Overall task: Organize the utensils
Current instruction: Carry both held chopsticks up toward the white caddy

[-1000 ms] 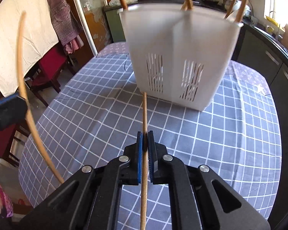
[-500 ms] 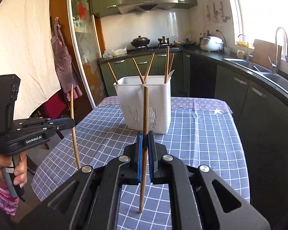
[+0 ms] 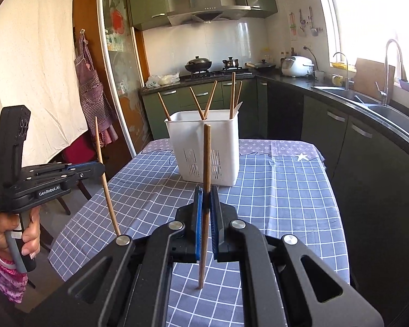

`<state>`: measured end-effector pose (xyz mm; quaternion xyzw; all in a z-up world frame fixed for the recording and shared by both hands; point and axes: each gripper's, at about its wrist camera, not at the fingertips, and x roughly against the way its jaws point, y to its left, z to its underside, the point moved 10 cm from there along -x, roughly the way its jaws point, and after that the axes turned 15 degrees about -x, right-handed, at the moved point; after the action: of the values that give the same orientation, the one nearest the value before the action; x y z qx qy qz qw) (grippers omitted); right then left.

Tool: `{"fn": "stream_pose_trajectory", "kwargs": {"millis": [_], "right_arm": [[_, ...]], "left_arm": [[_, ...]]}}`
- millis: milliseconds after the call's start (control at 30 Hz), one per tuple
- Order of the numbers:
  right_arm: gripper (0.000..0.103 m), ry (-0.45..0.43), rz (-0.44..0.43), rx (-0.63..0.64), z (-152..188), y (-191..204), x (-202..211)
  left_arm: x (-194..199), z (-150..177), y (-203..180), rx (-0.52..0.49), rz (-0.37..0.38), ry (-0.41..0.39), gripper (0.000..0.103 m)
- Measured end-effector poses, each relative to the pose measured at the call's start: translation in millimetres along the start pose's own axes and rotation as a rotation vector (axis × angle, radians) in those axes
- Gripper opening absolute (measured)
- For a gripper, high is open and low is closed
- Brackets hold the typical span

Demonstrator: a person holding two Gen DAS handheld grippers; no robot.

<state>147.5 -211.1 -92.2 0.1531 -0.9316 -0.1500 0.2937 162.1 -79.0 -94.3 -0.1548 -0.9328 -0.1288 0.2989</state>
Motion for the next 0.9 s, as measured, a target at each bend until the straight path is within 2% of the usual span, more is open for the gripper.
{"fn": "stream_pose_trajectory", "kwargs": {"millis": [467, 733, 900], "right_arm": [[0.006, 0.015, -0.044, 0.004, -11, 8, -7], [0.006, -0.046, -0.115, 0.008, -62, 26, 8], [0.006, -0.091, -0.161, 0.022, -108, 45, 18]], "left_arm": [[-4, -9, -1, -0.014, 0.014, -0.001, 0.006], [1, -35, -1, -0.025, 0.041, -0.022, 0.006], [13, -72, 2, -0.046, 0.064, -0.049, 0.006]]}}
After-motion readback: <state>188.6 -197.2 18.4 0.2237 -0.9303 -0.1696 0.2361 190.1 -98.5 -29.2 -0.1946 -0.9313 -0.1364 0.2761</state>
